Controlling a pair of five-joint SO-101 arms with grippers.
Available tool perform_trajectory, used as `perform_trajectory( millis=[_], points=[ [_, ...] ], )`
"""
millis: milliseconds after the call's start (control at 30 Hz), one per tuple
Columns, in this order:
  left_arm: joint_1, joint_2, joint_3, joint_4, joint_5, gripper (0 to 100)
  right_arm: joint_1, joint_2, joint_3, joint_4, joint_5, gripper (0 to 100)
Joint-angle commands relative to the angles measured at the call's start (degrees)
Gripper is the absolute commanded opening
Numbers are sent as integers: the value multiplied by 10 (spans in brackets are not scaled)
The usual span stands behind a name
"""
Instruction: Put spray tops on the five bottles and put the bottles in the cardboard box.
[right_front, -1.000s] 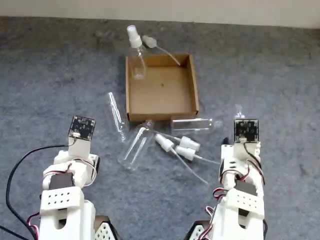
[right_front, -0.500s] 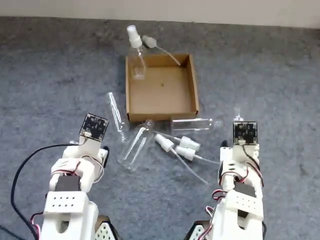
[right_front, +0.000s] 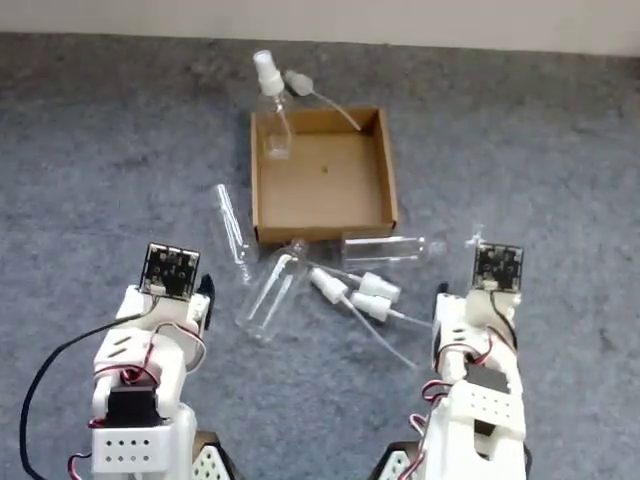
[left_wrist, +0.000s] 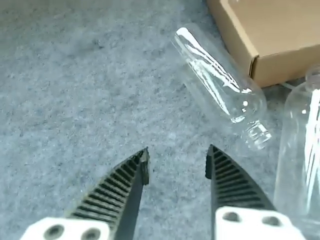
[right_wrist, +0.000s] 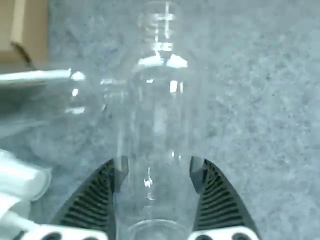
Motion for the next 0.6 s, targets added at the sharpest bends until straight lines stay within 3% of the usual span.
perform_trajectory(
  millis=[0, 300, 567],
  points=[
    [18, 10, 12, 4, 5, 172, -10, -14, -26, 15, -8, 5],
    [18, 7, 12, 141, 5, 171, -29, -132, -45, 13, -6, 9],
    [17, 6, 12, 212, 5, 171, -38, -201, 78, 12, -5, 10]
  ],
)
